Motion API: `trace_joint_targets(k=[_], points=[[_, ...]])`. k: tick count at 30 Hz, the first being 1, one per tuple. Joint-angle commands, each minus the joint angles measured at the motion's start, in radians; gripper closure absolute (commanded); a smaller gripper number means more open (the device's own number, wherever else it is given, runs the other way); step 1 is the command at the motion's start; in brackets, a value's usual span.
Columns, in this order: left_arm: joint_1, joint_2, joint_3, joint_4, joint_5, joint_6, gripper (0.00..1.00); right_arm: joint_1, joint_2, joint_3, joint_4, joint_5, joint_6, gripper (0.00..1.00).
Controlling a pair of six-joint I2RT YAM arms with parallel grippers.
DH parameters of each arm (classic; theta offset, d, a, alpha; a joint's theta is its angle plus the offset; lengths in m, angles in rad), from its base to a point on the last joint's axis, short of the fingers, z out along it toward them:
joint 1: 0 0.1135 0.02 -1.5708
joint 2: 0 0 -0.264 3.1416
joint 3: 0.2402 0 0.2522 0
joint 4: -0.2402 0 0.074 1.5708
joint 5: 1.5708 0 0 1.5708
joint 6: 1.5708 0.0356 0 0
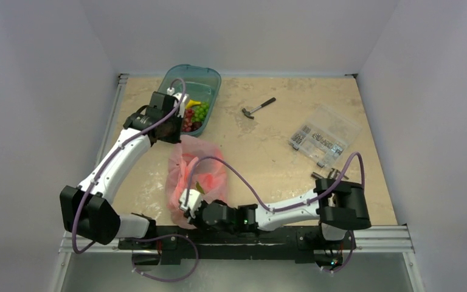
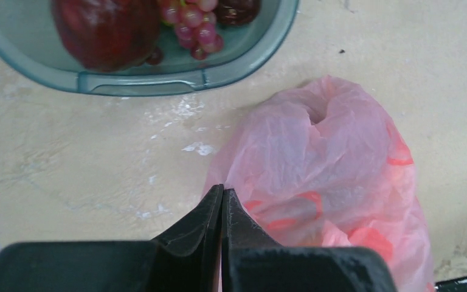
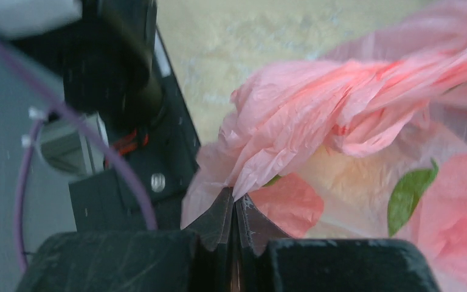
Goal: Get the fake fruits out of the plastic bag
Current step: Untie the plastic bag at the center of the board.
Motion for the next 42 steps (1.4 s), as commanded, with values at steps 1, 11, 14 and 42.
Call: trace_joint_targets(k=[1,11,14,42], points=[[0.052,-0.081,-0.04,0.129,-0.094,-0.001,1.0,0.032,-0.083,-0.211,0.243,0.05,-0.047,1.0],[0.071,-0.073,-0.034,0.126,-0.009,0.0,1.0,0.033,-0.175,-0.166,0.164,0.1,-0.009,0.75],[0.069,-0.079,-0.035,0.132,0.014,0.002,1.0,0.023,-0.235,-0.149,0.137,0.184,-0.004,0.55],[0.027,-0.421,-0.153,0.271,0.032,-0.053,0.34,-0.368,0.131,0.306,-0.152,-0.232,0.393,0.77]])
